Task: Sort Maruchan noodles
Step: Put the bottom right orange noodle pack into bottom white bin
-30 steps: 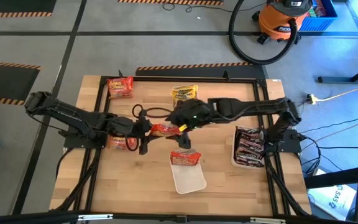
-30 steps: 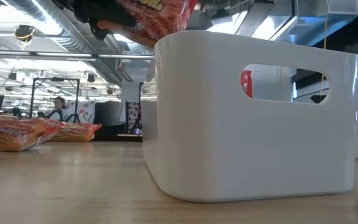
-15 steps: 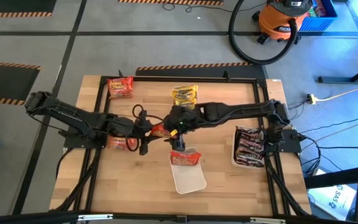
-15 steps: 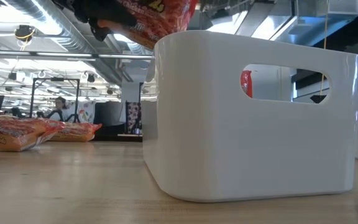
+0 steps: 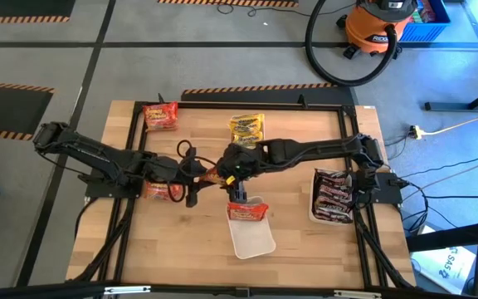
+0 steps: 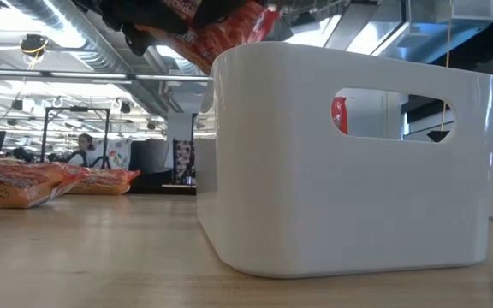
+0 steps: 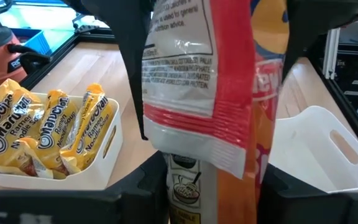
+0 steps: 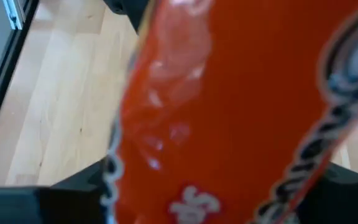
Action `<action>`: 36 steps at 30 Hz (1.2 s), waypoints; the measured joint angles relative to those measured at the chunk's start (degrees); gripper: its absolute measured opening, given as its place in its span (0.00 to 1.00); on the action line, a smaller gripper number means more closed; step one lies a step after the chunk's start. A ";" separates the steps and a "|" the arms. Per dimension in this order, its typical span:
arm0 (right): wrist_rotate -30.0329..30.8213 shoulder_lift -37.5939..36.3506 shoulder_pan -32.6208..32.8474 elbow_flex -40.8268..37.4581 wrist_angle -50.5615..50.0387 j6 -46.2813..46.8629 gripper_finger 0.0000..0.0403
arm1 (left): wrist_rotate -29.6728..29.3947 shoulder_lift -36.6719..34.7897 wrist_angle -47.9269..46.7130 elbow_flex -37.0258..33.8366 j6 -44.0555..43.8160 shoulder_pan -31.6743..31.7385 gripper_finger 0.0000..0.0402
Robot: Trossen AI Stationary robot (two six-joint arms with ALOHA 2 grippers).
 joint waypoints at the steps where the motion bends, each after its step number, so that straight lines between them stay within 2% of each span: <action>1: 0.02 0.04 0.00 0.00 -0.04 -0.40 0.64 | 0.02 0.01 0.00 0.00 0.04 -0.01 0.32; 7: 0.03 0.08 -0.02 0.00 -0.05 -2.01 0.40 | -0.03 0.00 -0.29 0.00 0.07 0.04 0.32; 10: 0.10 0.08 0.00 0.00 -0.10 -2.76 0.32 | -0.01 0.00 -0.90 0.00 0.06 -0.01 0.32; 14: 0.08 0.12 0.00 0.00 -0.12 -2.83 0.33 | -0.08 0.00 -1.34 0.00 0.05 0.04 0.32; 19: 0.07 0.10 0.11 0.00 -0.13 -2.78 0.40 | 0.10 -0.02 -1.67 0.02 0.04 0.04 0.32; 26: 0.00 -2.04 0.17 0.00 -1.72 -2.72 0.31 | 2.82 -3.30 -8.04 0.02 -1.89 0.04 0.37; 32: -0.13 -4.93 0.69 0.00 -6.59 -1.17 0.33 | 7.92 -7.21 -11.18 0.11 -3.49 -1.03 0.37; 36: -1.47 -6.68 2.24 0.02 -11.17 1.22 0.35 | 8.70 -7.80 -13.02 0.11 -4.56 -3.19 0.37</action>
